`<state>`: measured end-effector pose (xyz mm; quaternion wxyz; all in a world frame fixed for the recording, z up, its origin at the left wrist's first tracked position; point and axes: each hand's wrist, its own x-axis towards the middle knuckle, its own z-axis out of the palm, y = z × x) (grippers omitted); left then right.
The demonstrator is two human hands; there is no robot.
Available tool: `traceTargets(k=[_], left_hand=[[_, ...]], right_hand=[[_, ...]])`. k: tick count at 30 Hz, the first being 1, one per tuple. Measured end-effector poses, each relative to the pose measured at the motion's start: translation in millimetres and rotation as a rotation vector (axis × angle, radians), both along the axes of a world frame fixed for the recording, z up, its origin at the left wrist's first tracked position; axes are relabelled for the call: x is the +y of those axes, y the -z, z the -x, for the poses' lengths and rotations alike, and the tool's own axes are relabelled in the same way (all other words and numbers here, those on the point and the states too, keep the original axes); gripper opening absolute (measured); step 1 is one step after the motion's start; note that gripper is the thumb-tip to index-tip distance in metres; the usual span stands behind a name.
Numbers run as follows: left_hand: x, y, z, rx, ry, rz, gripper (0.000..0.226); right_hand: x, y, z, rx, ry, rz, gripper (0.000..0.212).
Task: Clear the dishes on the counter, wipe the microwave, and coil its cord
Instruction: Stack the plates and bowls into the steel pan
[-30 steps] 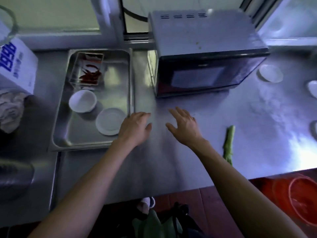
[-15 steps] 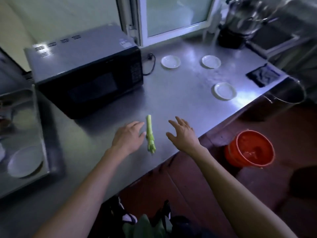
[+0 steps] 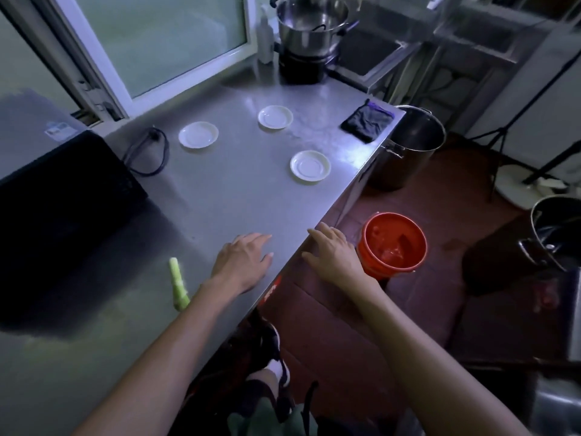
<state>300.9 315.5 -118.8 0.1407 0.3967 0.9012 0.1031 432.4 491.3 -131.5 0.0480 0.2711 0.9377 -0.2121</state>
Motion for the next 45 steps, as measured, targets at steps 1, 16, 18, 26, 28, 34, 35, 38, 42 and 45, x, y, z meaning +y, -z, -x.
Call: traceTargets(k=[1,16,18,26,28,34,35,38,42,45], left_hand=[[11.5,3.1,5.2,-0.008,0.006,-0.004,0.049],[126.0,32.8,121.2,-0.133,-0.041,-0.03,0.049],[134.7,33.7,129.0,-0.136,-0.039,-0.015,0.049],[182.4,57.1,173.5,-0.172,-0.132,0.02,0.048],[196.8,62.2,184.0,-0.181,-0.168,0.032,0.048],[243.7,72.1,216.2,-0.202,-0.253,0.082,0.047],[250.3,73.2,221.2,-0.202,-0.266,0.081,0.046],[265.6,74.4,233.7,-0.207,-0.313,0.077,0.045],[279.6,75.2,247.3,-0.199,-0.36,0.09,0.045],[288.4,74.0,256.1,-0.203,-0.374,0.091,0.045]], right_hand=[[9.2,3.4,4.0,-0.01,0.003,-0.004,0.06],[131.3,32.9,139.7,-0.215,-0.055,-0.035,0.077],[142.8,35.3,154.6,-0.216,-0.073,-0.051,0.078],[200.4,71.6,218.2,-0.289,-0.165,-0.113,0.093],[216.8,81.1,234.7,-0.319,-0.207,-0.119,0.102],[260.7,108.5,275.7,-0.374,-0.408,-0.118,0.122],[267.1,111.6,280.7,-0.384,-0.438,-0.11,0.123],[280.5,117.5,292.1,-0.387,-0.501,-0.1,0.124],[290.1,120.0,305.5,-0.365,-0.562,-0.102,0.123],[293.4,119.8,314.6,-0.358,-0.586,-0.097,0.126]])
